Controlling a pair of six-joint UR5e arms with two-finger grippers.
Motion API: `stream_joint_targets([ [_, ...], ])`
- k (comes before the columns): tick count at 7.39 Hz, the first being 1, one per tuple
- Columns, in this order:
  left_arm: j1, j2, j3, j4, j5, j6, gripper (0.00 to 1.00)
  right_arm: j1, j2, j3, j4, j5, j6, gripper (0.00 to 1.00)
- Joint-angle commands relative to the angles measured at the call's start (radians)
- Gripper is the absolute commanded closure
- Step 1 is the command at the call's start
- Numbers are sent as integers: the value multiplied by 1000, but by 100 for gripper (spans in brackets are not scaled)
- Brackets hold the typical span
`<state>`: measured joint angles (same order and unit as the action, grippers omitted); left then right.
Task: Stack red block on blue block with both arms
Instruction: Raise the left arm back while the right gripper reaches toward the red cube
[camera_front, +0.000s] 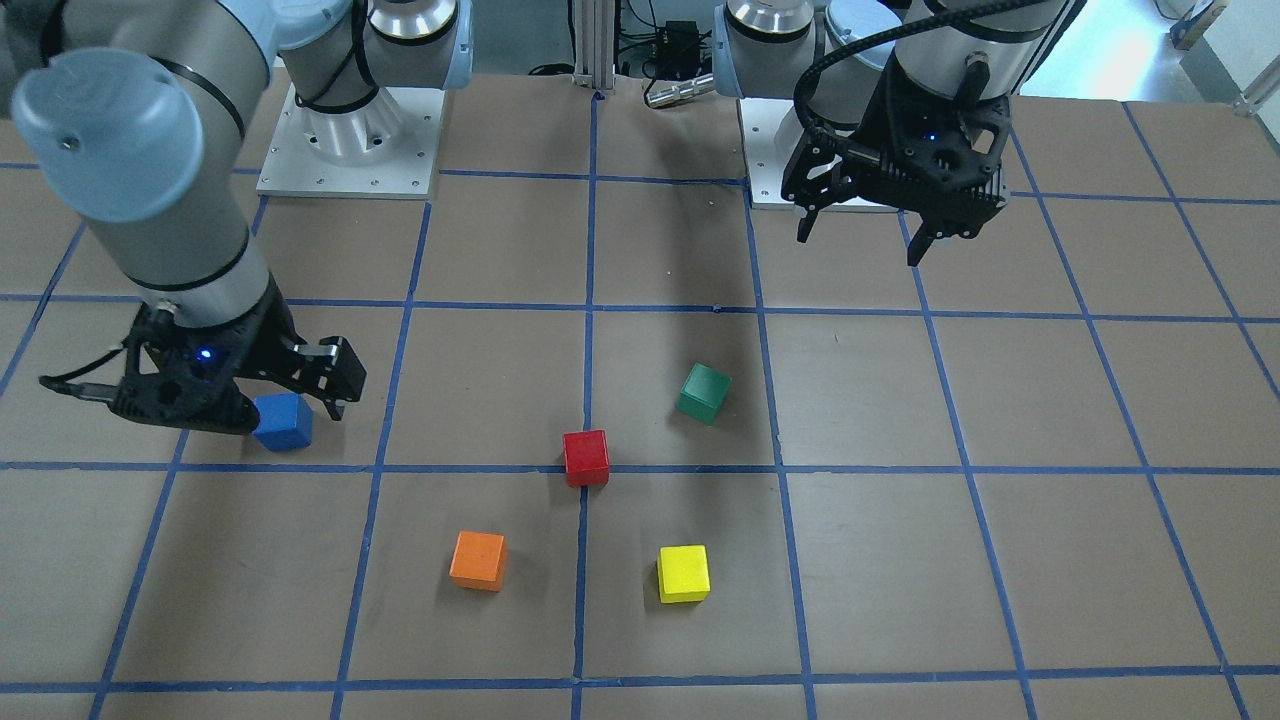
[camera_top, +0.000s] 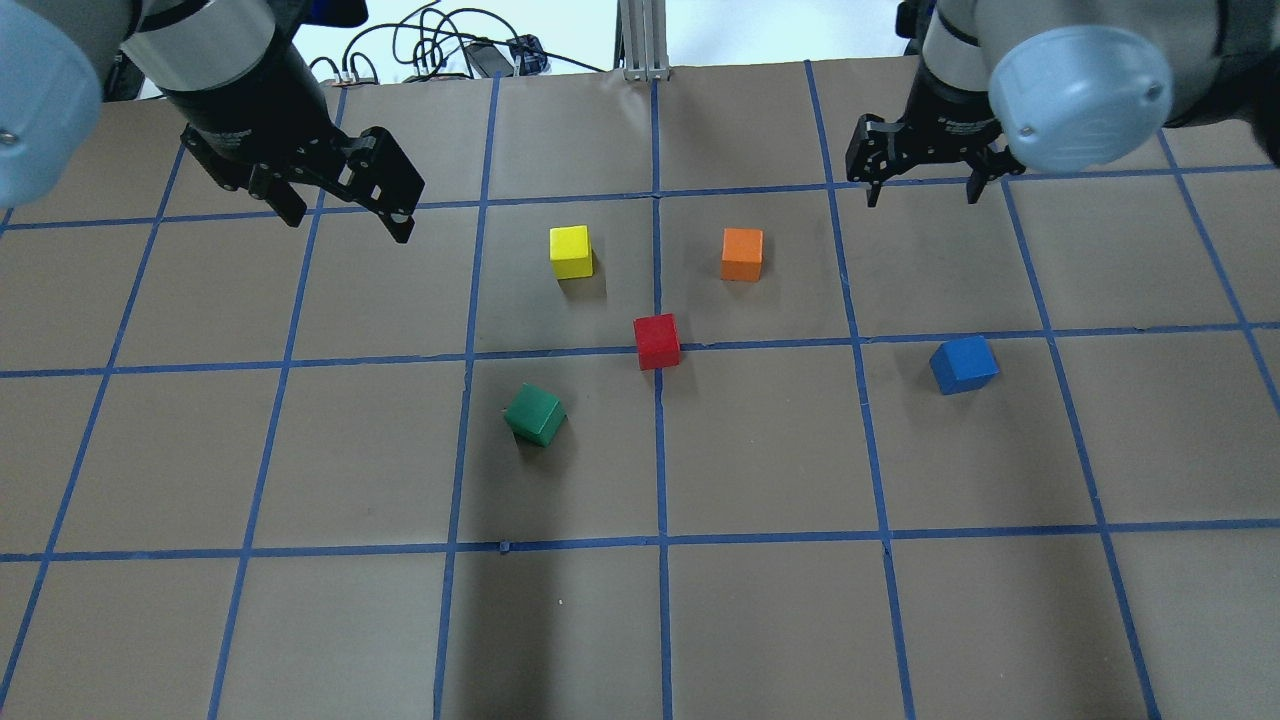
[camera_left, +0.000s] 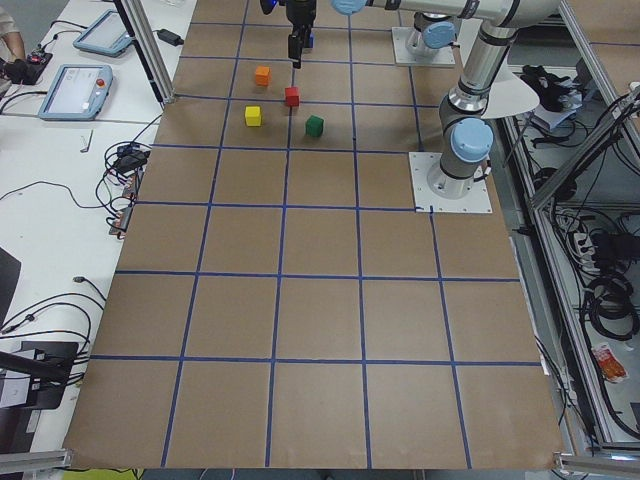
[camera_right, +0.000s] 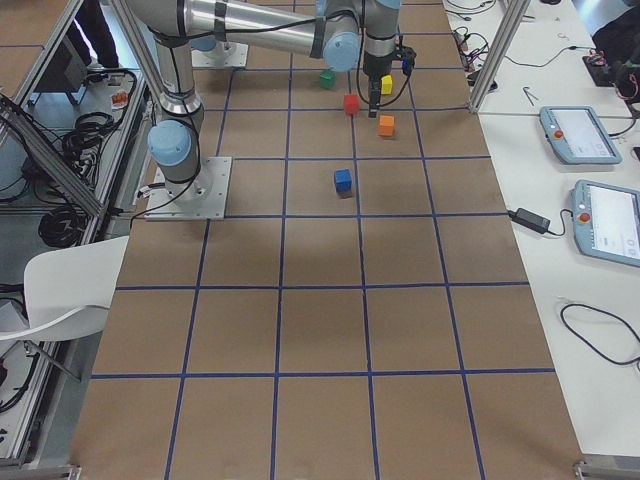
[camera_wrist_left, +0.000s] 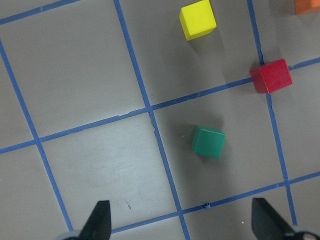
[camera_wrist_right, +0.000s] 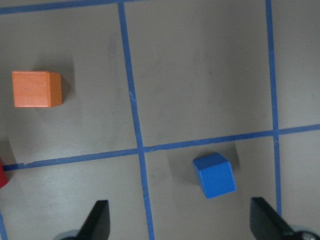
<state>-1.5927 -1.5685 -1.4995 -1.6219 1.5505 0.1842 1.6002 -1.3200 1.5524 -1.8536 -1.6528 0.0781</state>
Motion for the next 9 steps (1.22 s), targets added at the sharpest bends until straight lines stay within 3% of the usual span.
stream_joint_targets([
  [1,5,13,-36,63,2,-58,0,90,109,0,-131,1,2,0],
  [3,4,19,-37,76,2,-61,0,188,200,-5,-228,10,18,0],
  [4,5,24,-39,77,2,-74,0,216,226,-6,-271,65,67,0],
  [6,14,25,-39,86,3,-74,0,219,240,-5,-268,174,78,0],
  [9,13,24,-41,89,2,-74,0,277,304,-5,-280,176,133,0],
])
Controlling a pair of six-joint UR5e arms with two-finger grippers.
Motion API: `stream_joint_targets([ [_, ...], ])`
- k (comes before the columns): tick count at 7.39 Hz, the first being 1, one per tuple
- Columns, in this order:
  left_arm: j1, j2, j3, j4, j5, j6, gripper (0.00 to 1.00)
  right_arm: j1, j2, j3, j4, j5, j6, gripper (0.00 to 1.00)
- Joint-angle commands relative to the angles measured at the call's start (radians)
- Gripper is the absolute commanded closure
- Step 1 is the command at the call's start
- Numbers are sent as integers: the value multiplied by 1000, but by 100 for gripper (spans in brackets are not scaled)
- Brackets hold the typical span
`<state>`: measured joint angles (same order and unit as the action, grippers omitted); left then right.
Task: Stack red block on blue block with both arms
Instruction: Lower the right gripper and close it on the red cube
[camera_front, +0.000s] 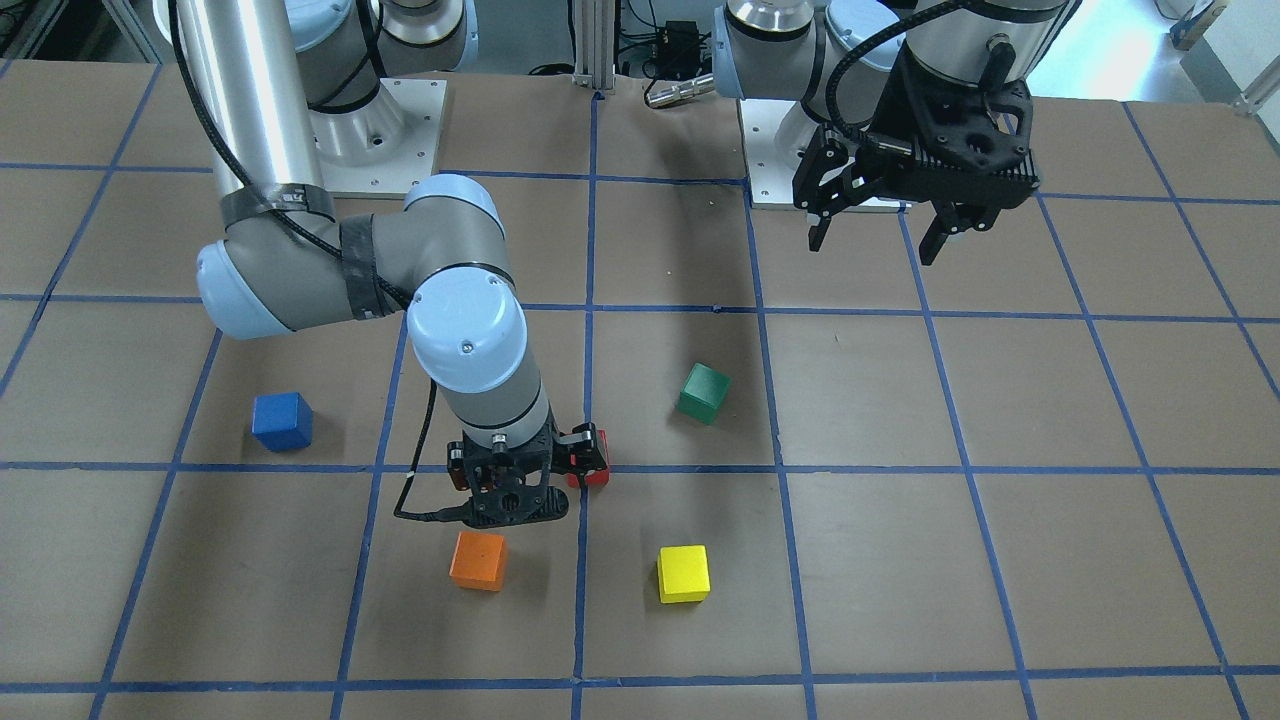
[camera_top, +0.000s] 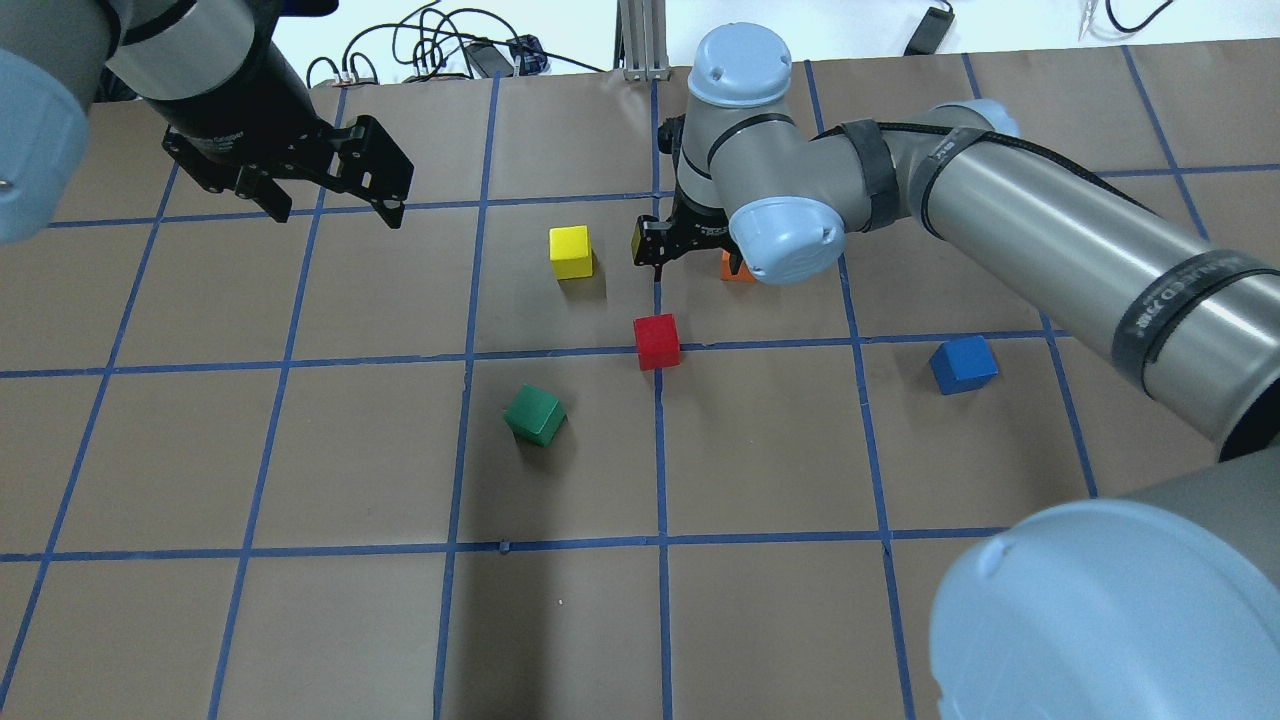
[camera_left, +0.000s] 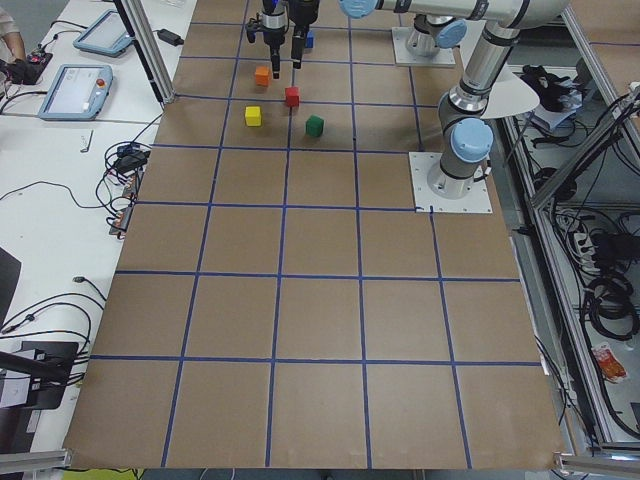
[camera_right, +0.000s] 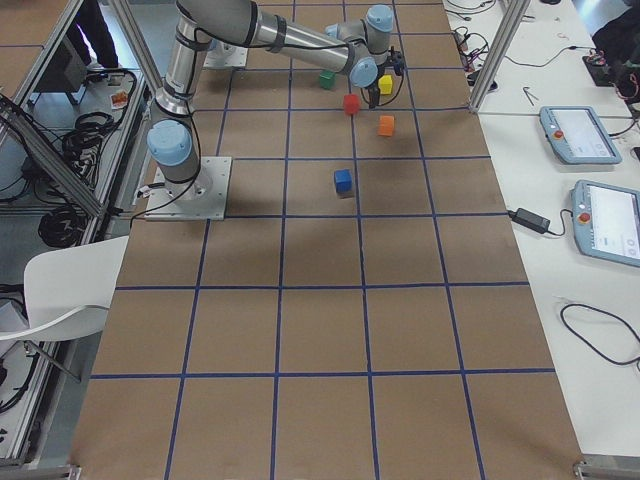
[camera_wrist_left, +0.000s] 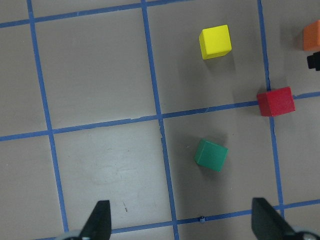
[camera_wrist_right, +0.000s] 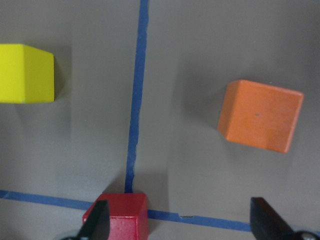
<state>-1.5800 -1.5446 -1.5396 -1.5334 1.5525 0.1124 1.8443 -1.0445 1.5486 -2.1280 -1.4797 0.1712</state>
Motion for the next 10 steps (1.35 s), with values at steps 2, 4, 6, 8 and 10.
stream_joint_targets([
  [2,0,-9,2,1,-6,-19,0,49,43,5,3,2,57,0],
  [4,0,-2,-2,-4,1,-26,0,61,44,7,19,5,59,0],
  [6,0,-2,-2,-2,1,-26,0,81,53,7,16,10,59,0],
  [8,0,-2,-1,1,1,-23,0,81,54,40,1,6,59,11],
  [10,0,-2,-2,1,1,-25,0,81,49,60,2,-2,57,55],
])
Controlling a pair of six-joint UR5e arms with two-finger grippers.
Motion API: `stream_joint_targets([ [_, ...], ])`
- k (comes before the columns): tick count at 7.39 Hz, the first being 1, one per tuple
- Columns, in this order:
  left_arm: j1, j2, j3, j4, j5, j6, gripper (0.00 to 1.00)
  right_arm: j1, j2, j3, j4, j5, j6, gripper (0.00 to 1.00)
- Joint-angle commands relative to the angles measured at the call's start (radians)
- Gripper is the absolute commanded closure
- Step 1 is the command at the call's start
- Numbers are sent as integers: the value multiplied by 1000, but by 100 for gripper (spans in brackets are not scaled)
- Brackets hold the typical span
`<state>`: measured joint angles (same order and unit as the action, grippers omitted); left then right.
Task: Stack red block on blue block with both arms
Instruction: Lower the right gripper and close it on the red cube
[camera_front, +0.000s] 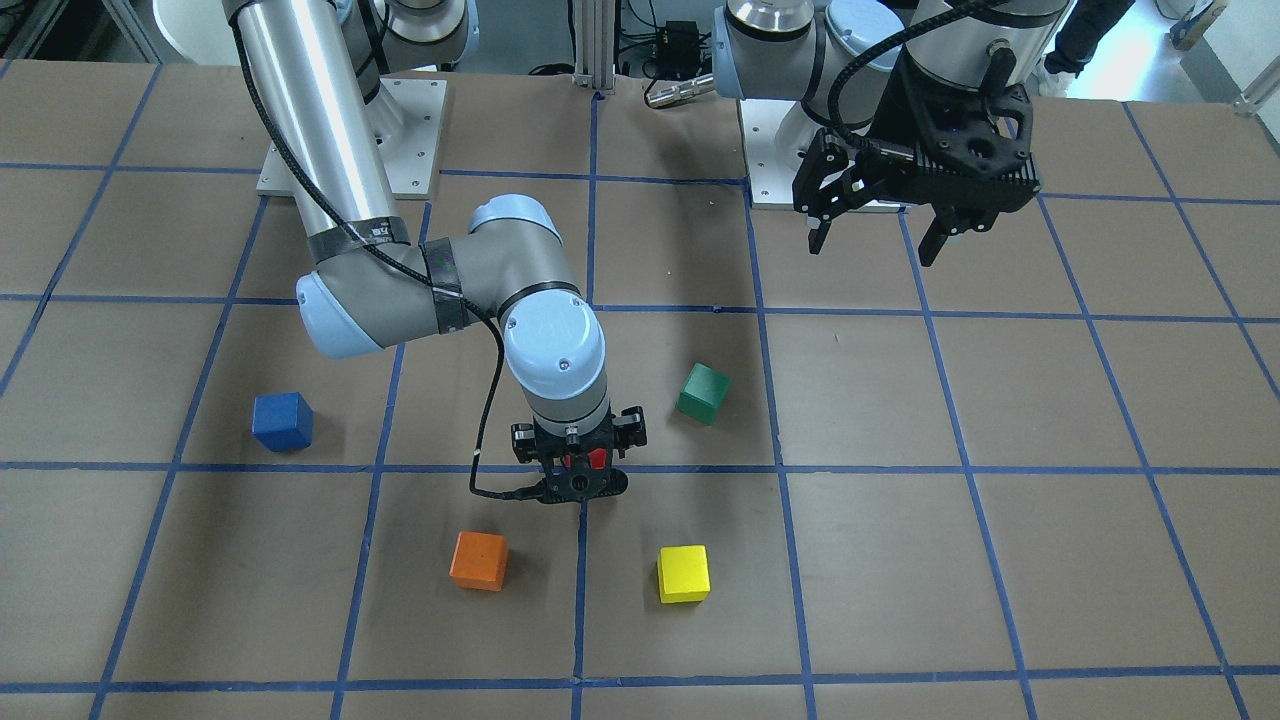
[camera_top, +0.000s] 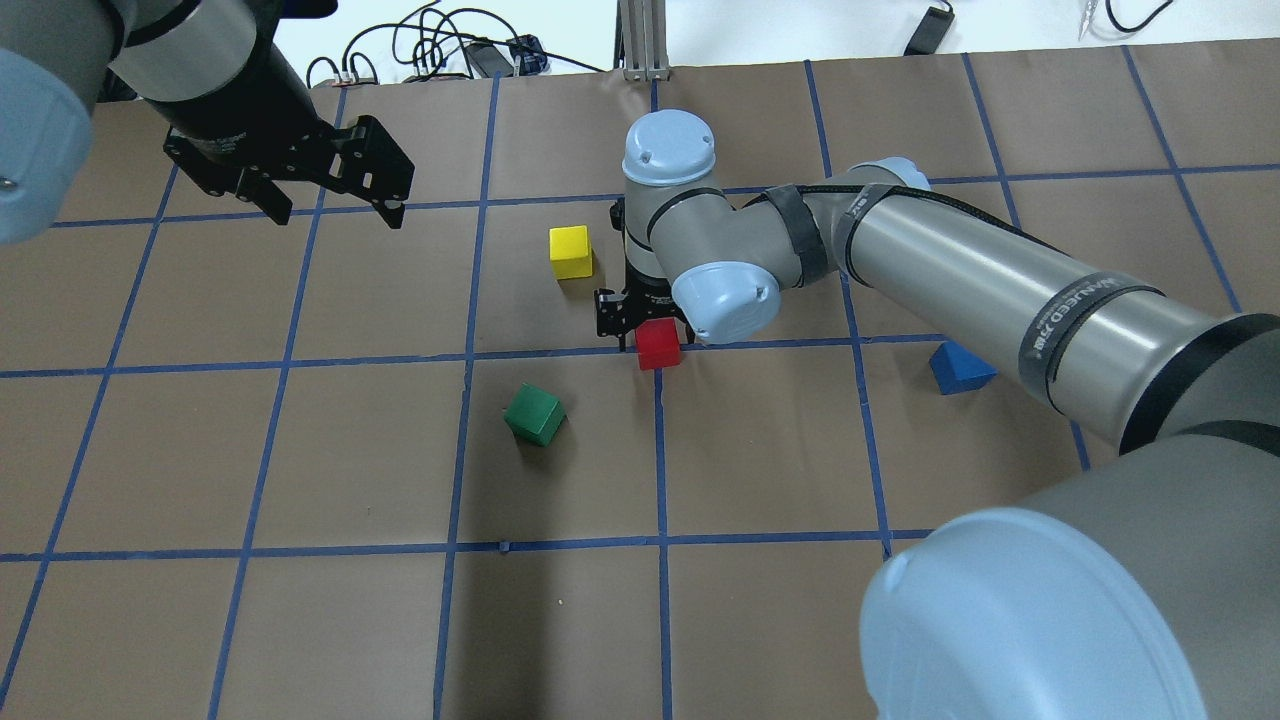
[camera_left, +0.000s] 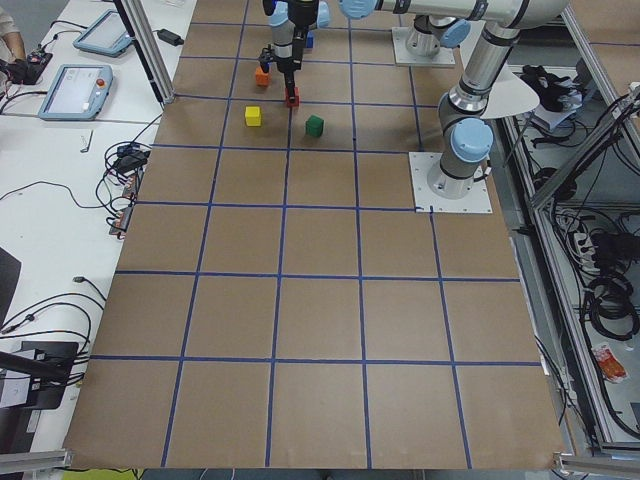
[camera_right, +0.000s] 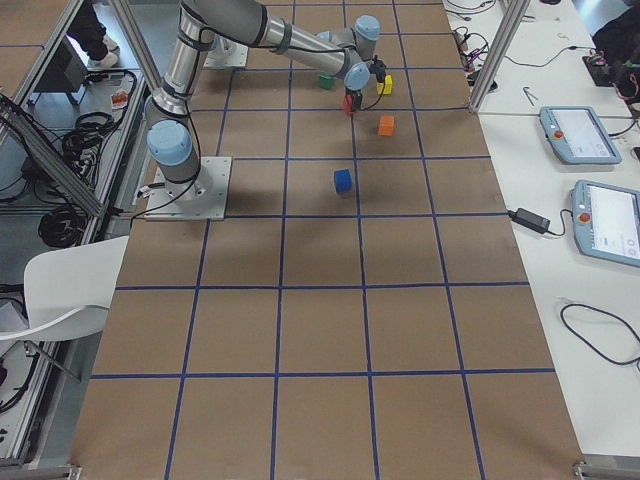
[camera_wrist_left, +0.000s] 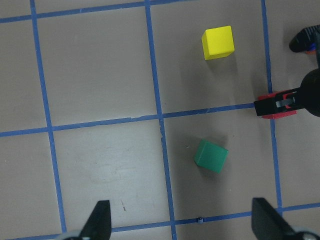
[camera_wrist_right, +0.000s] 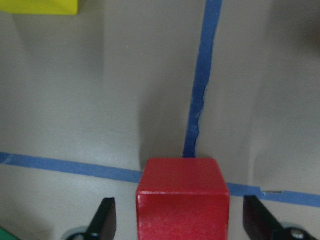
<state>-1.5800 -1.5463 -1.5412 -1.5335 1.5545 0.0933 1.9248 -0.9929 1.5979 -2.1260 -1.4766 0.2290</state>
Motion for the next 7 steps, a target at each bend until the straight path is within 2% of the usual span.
stream_joint_targets([
  [1,0,0,0,1,-1,-4,0,-1,-6,10,0,-8,-8,92],
  [2,0,0,0,1,-1,-4,0,-1,-10,2,0,-10,-10,100],
  [5,0,-2,0,1,-1,-1,0,-19,-42,-35,23,-10,-13,100],
  [6,0,0,0,1,-1,-1,0,-39,-91,-29,41,-23,-14,100],
  [7,0,0,0,0,-1,-3,0,-94,-142,-26,125,-27,-14,100],
])
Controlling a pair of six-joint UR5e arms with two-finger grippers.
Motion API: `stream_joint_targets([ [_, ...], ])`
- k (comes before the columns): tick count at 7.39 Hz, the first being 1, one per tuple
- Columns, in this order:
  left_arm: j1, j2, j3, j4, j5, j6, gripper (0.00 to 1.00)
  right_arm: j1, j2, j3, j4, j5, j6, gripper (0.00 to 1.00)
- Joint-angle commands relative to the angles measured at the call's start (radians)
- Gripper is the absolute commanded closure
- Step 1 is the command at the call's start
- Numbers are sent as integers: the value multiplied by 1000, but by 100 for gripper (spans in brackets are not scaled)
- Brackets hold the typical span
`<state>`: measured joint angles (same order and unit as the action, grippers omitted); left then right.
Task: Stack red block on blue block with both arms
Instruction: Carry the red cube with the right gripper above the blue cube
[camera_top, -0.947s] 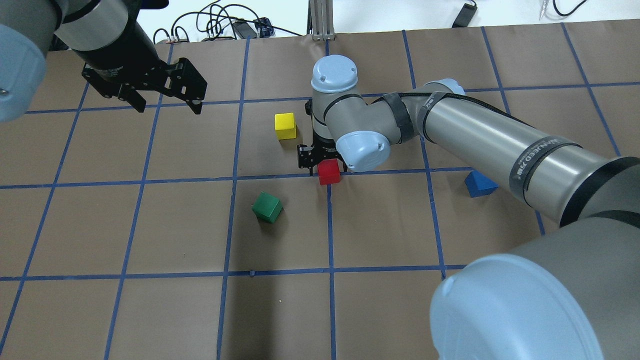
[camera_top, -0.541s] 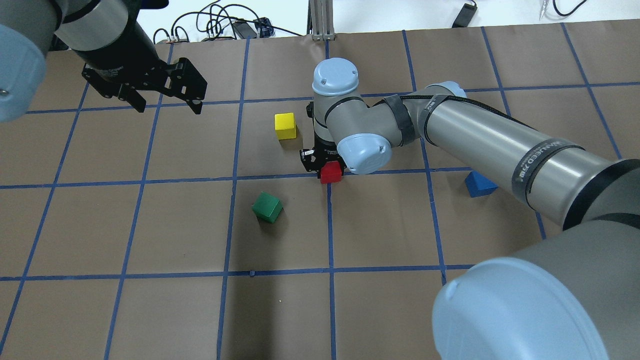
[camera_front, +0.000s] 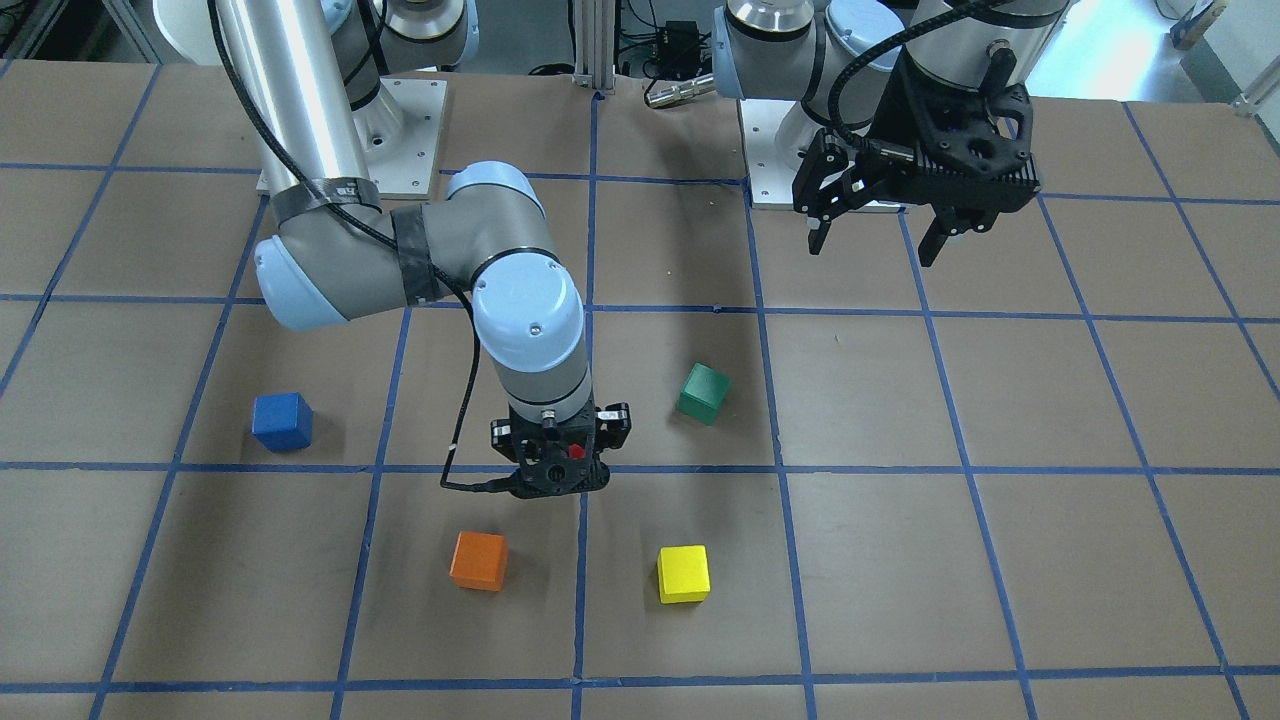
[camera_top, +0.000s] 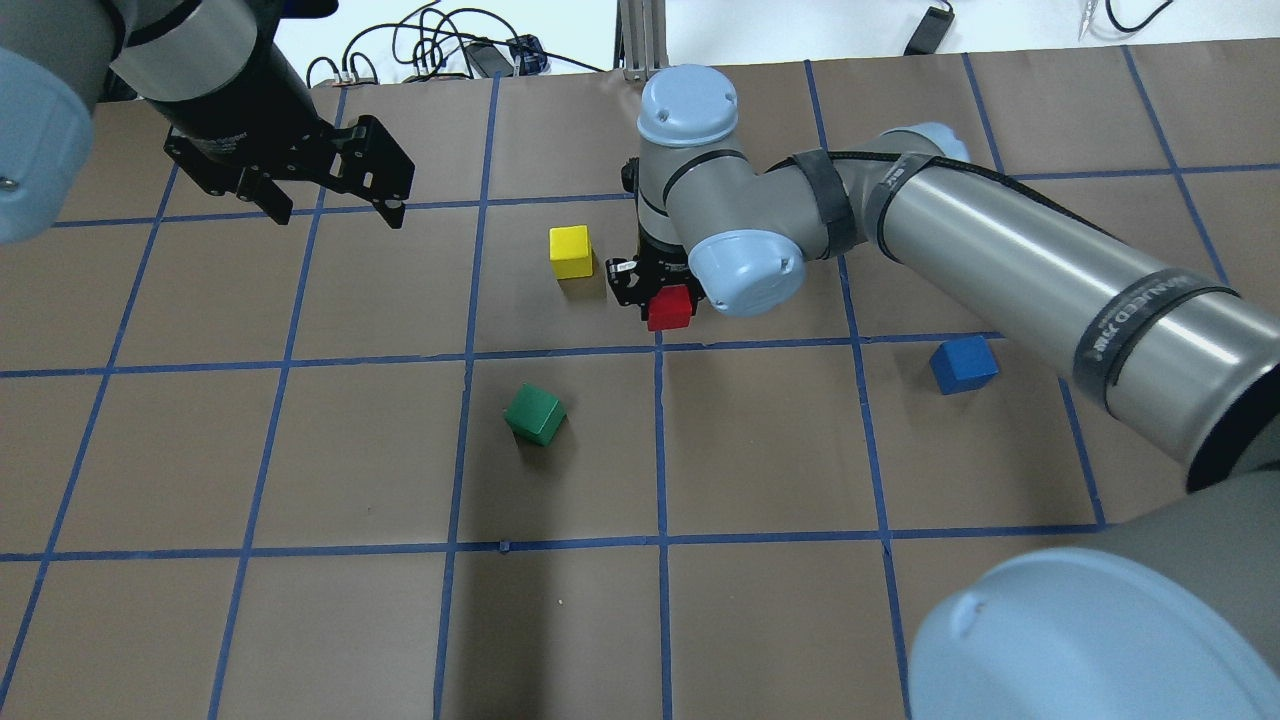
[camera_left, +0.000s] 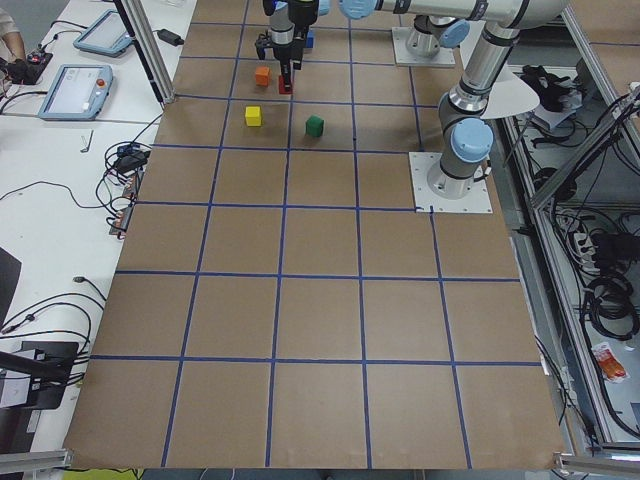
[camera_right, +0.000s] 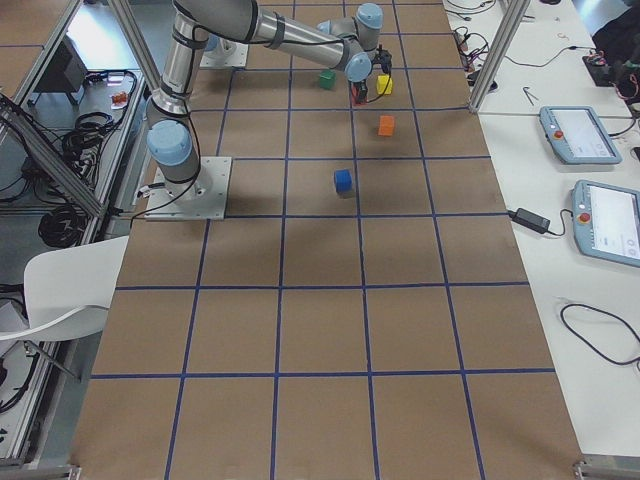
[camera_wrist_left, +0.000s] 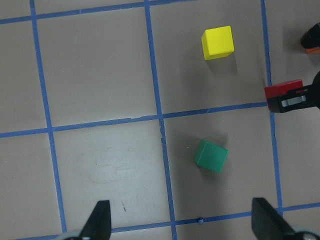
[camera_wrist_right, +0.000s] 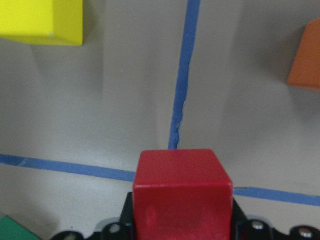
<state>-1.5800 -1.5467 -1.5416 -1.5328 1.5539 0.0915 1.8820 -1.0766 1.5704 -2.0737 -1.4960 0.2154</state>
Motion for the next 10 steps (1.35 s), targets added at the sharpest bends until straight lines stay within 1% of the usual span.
stream_joint_targets([
  [1,0,-1,0,0,0,-1,0,-126,-115,5,140,-6,-1,100],
  [2,0,0,0,0,0,-1,0,-215,-147,14,161,-10,-20,100],
  [3,0,0,0,-1,0,-1,0,-275,-182,31,164,-10,-59,100],
  [4,0,-1,0,0,0,-1,0,-318,-227,57,199,-26,-127,100],
  [5,0,-1,0,0,0,0,0,-367,-258,94,227,-85,-230,100],
  [7,0,-1,0,0,-2,-1,0,-464,-272,193,178,-81,-376,100],
  [8,0,-4,0,0,-2,-1,0,-486,-270,232,105,-89,-446,100],
  [9,0,-3,0,0,-2,-1,0,-513,-275,278,77,-89,-500,100],
  [10,0,-4,0,0,-2,-1,0,-547,-279,298,77,-86,-563,100],
])
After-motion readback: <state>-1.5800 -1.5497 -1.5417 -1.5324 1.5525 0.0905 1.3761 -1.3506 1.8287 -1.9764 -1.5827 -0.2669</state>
